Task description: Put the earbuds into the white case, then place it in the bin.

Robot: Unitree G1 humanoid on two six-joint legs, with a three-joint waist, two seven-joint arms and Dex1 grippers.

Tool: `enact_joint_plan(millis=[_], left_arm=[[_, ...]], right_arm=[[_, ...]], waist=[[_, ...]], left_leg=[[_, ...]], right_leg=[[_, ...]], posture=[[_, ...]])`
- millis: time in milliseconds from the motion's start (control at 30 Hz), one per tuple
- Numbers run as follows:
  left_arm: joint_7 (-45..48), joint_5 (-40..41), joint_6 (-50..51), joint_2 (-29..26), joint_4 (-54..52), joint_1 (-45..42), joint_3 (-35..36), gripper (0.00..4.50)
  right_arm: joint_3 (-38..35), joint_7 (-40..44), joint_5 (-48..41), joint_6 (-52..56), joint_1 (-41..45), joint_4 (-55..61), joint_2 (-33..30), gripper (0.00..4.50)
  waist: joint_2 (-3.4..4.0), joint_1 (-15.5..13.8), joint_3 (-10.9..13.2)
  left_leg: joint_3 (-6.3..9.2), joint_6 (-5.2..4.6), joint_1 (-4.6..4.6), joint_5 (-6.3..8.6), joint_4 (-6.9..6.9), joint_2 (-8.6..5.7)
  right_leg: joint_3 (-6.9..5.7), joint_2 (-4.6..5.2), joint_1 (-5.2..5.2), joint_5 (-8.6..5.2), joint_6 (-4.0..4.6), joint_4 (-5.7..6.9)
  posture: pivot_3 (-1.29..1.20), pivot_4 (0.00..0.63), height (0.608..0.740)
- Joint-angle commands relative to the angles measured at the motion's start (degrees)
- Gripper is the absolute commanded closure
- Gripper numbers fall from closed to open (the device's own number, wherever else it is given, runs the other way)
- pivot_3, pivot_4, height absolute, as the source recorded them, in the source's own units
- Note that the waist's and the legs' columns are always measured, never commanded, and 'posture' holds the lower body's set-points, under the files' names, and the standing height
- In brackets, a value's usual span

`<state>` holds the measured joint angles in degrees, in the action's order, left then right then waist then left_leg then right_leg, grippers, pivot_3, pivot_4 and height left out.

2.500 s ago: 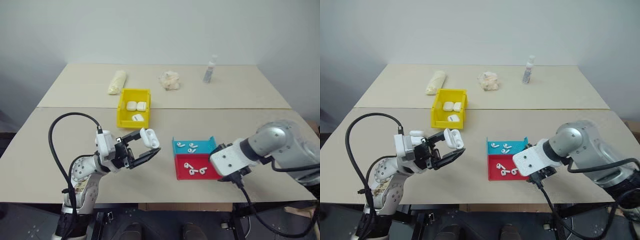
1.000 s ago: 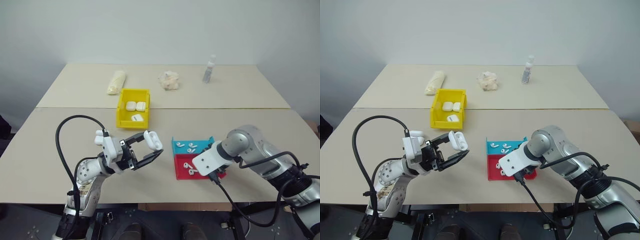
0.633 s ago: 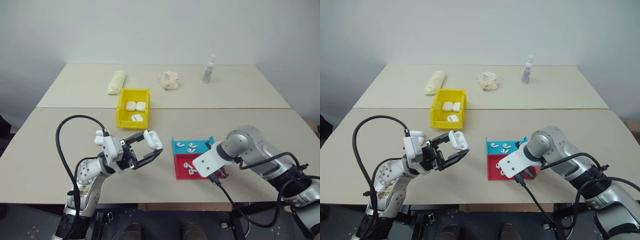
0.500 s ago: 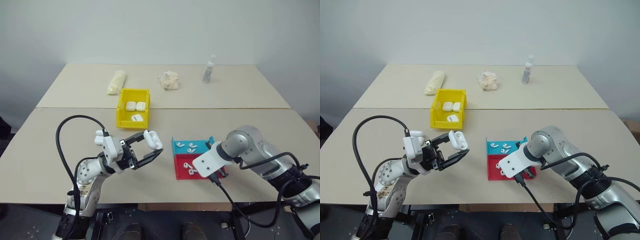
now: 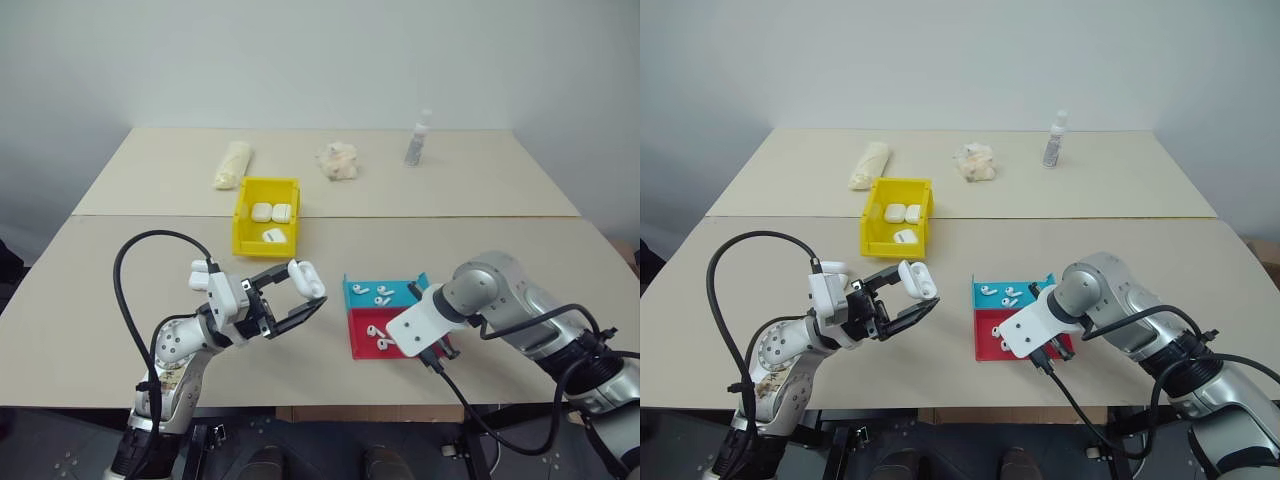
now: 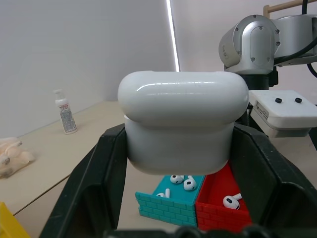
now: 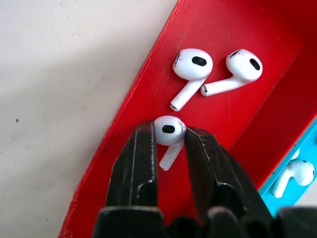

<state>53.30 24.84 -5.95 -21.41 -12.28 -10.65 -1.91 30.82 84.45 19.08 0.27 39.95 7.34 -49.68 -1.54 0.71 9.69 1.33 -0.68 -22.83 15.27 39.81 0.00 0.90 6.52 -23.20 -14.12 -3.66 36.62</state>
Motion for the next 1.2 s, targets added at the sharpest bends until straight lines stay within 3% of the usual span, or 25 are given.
enact_joint_plan(millis=[33, 267, 433, 500, 600, 767, 900, 1200], left_arm=[[-0.13, 0.47, -0.28, -0.31, -2.78, -0.19, -0.23, 1.72], [-0.07, 0.54, -0.65, 0.01, -2.55, -1.01, -0.49, 1.72], [1.23, 2.82, -0.2, 0.49, -3.42, -2.44, -0.87, 1.72], [1.98, 4.41, 0.4, 1.17, -4.1, -3.53, -1.62, 1.72], [4.04, 7.21, 1.66, 2.8, -3.87, -6.47, -3.31, 1.72], [8.49, 9.29, 3.09, 3.11, -2.21, -9.97, -4.88, 1.72], [9.81, 10.82, 4.85, 4.08, -1.73, -13.04, -5.24, 1.72], [12.36, 11.64, 5.43, 3.85, -2.32, -14.44, -5.01, 1.72]], right_arm=[[-1.0, -0.25, 0.62, -0.58, -0.12, 0.42, -0.16, 3.77], [-2.93, -1.47, 0.03, 1.47, -0.53, 1.84, -0.52, 3.77], [-14.69, -1.84, -9.47, 11.59, -1.32, 10.07, -2.62, 3.77], [-22.22, -3.04, -15.71, 15.23, -2.05, 13.39, -2.97, 3.77], [-38.57, -7.46, -33.25, 27.52, -1.24, 18.3, 1.71, 3.77], [-48.7, -18.72, -48.99, 33.57, 0.6, 22.05, 10.53, 3.77], [-49.3, -23.27, -56.77, 29.53, -0.5, 24.23, 17.93, 3.77], [-43.79, -21.1, -61.16, 22.97, -7.19, 24.18, 19.98, 3.77]], waist=[[0.0, 0.0, 0.0], [0.0, 0.0, 0.0], [0.03, -0.08, 0.02], [0.03, -0.21, 0.03], [0.03, -0.3, 0.03], [0.05, -0.19, 0.02], [0.06, 0.0, 0.02], [0.07, 0.01, 0.02]], left_leg=[[0.0, 0.0, 0.0, 0.0, 0.0, 0.0], [0.0, 0.0, 0.01, 0.0, 0.0, 0.0], [0.01, 0.0, -0.04, 0.0, -0.01, -0.01], [0.03, 0.0, -0.05, 0.0, -0.01, -0.01], [0.05, -0.01, -0.01, 0.01, -0.02, 0.0], [0.05, -0.02, -0.02, 0.01, -0.02, 0.0], [0.05, -0.02, -0.02, 0.01, -0.04, 0.01], [0.06, -0.03, -0.03, 0.01, -0.03, 0.0]], right_leg=[[0.0, 0.0, 0.0, 0.0, 0.0, 0.0], [0.0, 0.0, 0.0, 0.0, 0.0, 0.0], [0.0, 0.01, -0.02, 0.0, 0.0, 0.03], [-0.01, 0.01, 0.0, 0.0, 0.0, 0.03], [-0.04, 0.01, 0.09, 0.0, 0.0, -0.01], [-0.02, 0.01, 0.06, 0.01, 0.01, 0.06], [-0.01, -0.02, 0.03, 0.01, 0.01, 0.09], [-0.04, -0.02, 0.06, 0.01, 0.0, 0.12]], posture=[[0.0, 0.15, 0.74], [0.0, 0.15, 0.74], [0.0, 0.15, 0.74], [0.0, 0.15, 0.74], [0.0, 0.15, 0.74], [0.0, 0.15, 0.74], [0.0, 0.15, 0.74], [0.0, 0.15, 0.74]])
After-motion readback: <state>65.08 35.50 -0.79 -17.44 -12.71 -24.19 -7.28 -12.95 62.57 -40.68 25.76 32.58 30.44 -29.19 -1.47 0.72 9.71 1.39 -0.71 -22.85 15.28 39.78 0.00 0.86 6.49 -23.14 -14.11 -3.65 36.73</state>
